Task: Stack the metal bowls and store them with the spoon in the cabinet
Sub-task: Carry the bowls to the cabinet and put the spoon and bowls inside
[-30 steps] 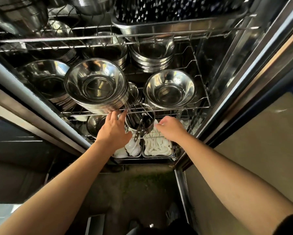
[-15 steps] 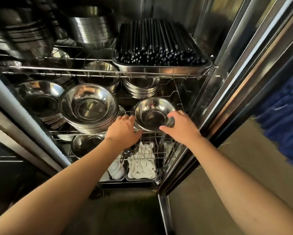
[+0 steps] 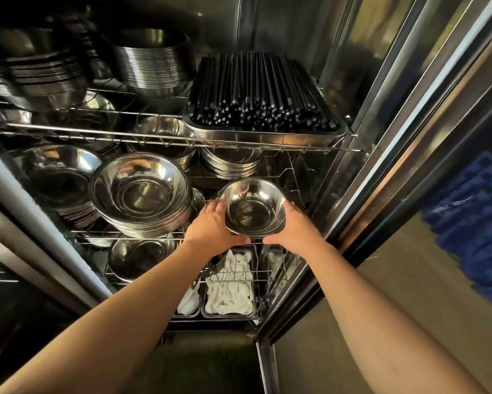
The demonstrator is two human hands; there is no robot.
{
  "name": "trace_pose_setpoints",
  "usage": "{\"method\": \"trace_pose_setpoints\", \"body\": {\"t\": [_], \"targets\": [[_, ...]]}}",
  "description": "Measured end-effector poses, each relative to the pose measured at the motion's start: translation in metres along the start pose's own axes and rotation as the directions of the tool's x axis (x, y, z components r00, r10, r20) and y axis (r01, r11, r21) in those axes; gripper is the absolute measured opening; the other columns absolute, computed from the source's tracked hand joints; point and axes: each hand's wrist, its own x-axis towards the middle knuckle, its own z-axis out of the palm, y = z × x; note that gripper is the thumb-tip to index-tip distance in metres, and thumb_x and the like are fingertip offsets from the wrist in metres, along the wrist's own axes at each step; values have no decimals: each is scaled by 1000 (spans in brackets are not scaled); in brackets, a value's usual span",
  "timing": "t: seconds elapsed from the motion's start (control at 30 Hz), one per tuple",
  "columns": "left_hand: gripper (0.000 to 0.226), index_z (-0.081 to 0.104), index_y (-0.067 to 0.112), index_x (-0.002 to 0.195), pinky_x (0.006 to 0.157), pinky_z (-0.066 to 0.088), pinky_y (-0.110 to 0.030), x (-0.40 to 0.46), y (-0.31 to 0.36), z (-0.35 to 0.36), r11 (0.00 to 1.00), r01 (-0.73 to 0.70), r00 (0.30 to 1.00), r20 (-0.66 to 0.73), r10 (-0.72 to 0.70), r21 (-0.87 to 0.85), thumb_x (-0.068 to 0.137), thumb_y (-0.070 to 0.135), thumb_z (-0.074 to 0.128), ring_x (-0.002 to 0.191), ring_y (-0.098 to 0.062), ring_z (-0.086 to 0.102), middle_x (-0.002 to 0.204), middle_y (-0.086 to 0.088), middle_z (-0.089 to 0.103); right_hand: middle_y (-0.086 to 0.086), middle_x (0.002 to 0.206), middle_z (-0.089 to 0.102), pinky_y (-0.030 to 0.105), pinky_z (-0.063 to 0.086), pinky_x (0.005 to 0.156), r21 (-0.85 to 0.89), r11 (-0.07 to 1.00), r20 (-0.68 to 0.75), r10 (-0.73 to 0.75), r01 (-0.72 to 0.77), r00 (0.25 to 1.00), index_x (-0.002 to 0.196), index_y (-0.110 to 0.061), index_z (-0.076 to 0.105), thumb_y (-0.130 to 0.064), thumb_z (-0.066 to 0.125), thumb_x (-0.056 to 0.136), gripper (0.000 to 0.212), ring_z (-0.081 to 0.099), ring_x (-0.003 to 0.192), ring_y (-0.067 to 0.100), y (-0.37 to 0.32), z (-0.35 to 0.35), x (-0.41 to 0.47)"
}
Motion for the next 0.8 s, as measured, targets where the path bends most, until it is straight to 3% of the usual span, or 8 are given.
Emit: {"method": "trace_pose_setpoints", "body": {"t": [0.1,0.23,0.37,0.8], "targets": [[125,21,17,157,111,41,-46,-2,-4,-1,1000,20,1000,-9,-20,1,60,75,74,144,-26,35,159,-4,34,-2,145,52,49,45,106,4,999,-38,-33,33,999,153,-24,31,-40,91,63,109,50,132,24,-1,2,2],[120,25,16,154,109,45,-45,-6,-8,-4,999,44,999,-31,-45,-16,61,67,80,139,-27,44,155,-6,40,-4,137,56,38,47,94,23,997,-49,-67,68,997,147,-28,39,-41,92,61,101,53,115,13,-5,8,3],[116,26,15,154,110,43,-45,-12,-12,-4,998,41,997,-70,-44,-42,63,58,85,136,-28,46,152,-8,43,-5,131,60,33,44,90,32,996,-39,-85,86,996,141,-28,46,-39,93,62,92,56,115,16,-10,15,3],[97,32,12,149,101,47,-40,-25,-19,-7,998,63,992,-109,-63,-1,74,45,82,126,-31,54,138,-10,53,-1,133,61,46,52,98,-32,997,-46,-75,74,996,141,-23,45,-47,88,64,92,58,121,23,-28,30,-3]]}}
